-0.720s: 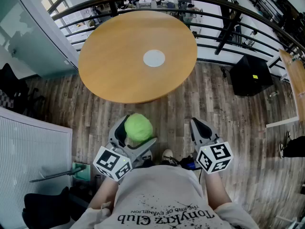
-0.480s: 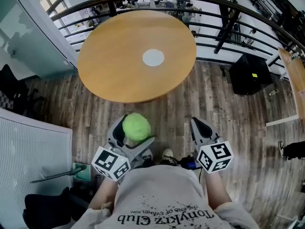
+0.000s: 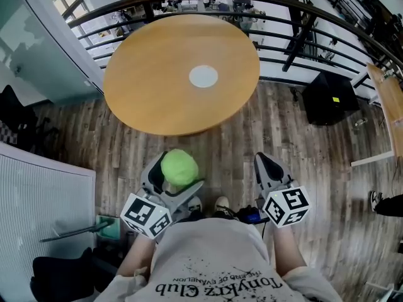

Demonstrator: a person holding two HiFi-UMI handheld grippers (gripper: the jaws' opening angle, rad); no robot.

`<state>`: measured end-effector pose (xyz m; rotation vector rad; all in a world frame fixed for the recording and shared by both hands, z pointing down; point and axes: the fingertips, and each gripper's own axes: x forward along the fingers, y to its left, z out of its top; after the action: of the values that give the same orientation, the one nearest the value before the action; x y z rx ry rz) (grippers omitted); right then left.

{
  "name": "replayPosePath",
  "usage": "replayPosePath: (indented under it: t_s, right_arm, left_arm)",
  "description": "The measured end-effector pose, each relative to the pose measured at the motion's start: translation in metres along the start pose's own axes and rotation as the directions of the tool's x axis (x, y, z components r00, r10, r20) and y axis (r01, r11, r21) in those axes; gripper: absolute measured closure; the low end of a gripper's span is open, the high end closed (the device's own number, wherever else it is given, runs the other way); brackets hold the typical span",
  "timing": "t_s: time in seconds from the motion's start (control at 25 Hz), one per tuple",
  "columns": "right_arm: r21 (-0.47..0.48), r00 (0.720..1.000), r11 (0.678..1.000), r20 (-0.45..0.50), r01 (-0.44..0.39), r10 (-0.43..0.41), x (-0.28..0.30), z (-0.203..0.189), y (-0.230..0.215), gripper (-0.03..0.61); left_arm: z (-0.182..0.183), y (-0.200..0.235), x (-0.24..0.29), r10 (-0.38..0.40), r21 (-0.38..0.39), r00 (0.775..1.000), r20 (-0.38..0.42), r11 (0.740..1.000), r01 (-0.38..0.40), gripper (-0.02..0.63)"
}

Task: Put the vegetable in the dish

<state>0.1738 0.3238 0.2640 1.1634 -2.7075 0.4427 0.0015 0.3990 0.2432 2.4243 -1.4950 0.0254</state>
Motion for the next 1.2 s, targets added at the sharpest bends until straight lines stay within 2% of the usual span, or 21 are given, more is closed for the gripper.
replayPosePath:
  t_s: [0.36,0.68,0.92,1.2]
  right_arm:
    - [0.01,0.997,0.997,-0.01,0.079,-0.079,-0.001,0.0,-0.003,0.563]
    - [0.007,0.988,0.989,0.011,0.151,-0.151,0.007,0.005,0.014,0.563]
    - [0.008,0.987,0.987,-0.013,0.16,-0.16,0.016,0.003,0.019,0.563]
    - [0.016,0.987,0.987,-0.013,0.157,-0.157,0.052,0.002,0.003,0.563]
  left_arm:
    - [-0.003,0.02,-0.02,-0.009,-0.004,1.0,0.0,1.0,0.009,0.115]
    - [-0.006,0.045,-0.044,-0.044,0.016,0.999,-0.021,0.999,0.044,0.115]
    - [-0.001,0.058,-0.041,-0.064,0.006,0.998,-0.02,0.998,0.064,0.115]
    - [0.003,0.085,-0.016,-0.066,0.009,0.998,-0.018,0.998,0.066,0.115]
